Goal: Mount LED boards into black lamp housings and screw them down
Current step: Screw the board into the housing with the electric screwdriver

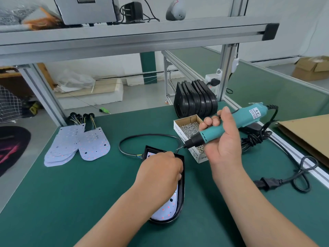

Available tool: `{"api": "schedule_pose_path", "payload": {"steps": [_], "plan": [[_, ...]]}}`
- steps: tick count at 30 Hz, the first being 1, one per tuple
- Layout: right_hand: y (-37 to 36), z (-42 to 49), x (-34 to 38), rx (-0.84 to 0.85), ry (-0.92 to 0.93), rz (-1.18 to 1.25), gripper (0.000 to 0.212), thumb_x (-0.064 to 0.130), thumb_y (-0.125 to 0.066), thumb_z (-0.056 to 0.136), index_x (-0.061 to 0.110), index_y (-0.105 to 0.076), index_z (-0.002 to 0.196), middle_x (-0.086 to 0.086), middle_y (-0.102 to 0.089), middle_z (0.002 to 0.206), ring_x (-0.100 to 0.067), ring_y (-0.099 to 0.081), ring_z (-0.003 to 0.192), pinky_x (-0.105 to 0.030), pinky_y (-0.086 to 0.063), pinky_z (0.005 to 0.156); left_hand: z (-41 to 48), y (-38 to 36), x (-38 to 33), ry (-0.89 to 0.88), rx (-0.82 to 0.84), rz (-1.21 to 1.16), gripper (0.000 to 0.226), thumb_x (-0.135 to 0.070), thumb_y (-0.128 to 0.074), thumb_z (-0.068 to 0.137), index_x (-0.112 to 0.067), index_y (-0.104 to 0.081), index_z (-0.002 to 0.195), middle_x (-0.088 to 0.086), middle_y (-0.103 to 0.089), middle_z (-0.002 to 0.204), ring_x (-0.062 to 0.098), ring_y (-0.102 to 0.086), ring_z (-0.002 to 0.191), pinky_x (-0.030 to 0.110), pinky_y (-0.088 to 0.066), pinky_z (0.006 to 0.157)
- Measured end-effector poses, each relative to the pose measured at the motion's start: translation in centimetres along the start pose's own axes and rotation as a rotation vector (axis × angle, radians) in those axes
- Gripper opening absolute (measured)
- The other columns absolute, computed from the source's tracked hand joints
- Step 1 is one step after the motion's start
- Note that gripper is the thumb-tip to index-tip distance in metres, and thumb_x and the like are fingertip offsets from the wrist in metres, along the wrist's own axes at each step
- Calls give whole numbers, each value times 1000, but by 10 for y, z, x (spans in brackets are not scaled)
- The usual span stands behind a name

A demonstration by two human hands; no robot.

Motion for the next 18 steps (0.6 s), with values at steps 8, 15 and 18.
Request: {"api": "schedule_pose_path", "payload": {"steps": [8, 15, 18], "plan": [[1, 1, 0, 0, -4, -2, 21, 23, -73, 97, 16, -56, 88, 0, -48, 71, -16, -55, 67, -31, -52, 68, 0, -7, 4, 44, -10, 0, 20, -32, -54, 101, -29, -74, 106, -7, -58, 105, 18, -61, 103, 35, -55, 79], [5, 4, 1, -38, -7, 16, 22, 23, -74, 97, 15, -56, 87, -1, -48, 70, -17, -55, 66, -31, -52, 68, 0, -1, 3, 49, -24, -23, 23, -33, -51, 100, -32, -74, 105, -11, -61, 108, 11, -59, 105, 30, -45, 72], [7, 5, 0, -53, -9, 15, 23, 23, -75, 97, 15, -56, 87, -1, -49, 70, -17, -56, 65, -32, -52, 69, -1, 1, 3, 42, -12, -46, 22, -30, -50, 100, -30, -72, 100, -10, -62, 107, 13, -60, 103, 32, -51, 79]]}}
Point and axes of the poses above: each hand's wrist, its own z-axis towards the middle knuckle, its own y-axis out of the back of the hand, x = y × z, the point moved 3 cm from there along z, towards the middle knuckle
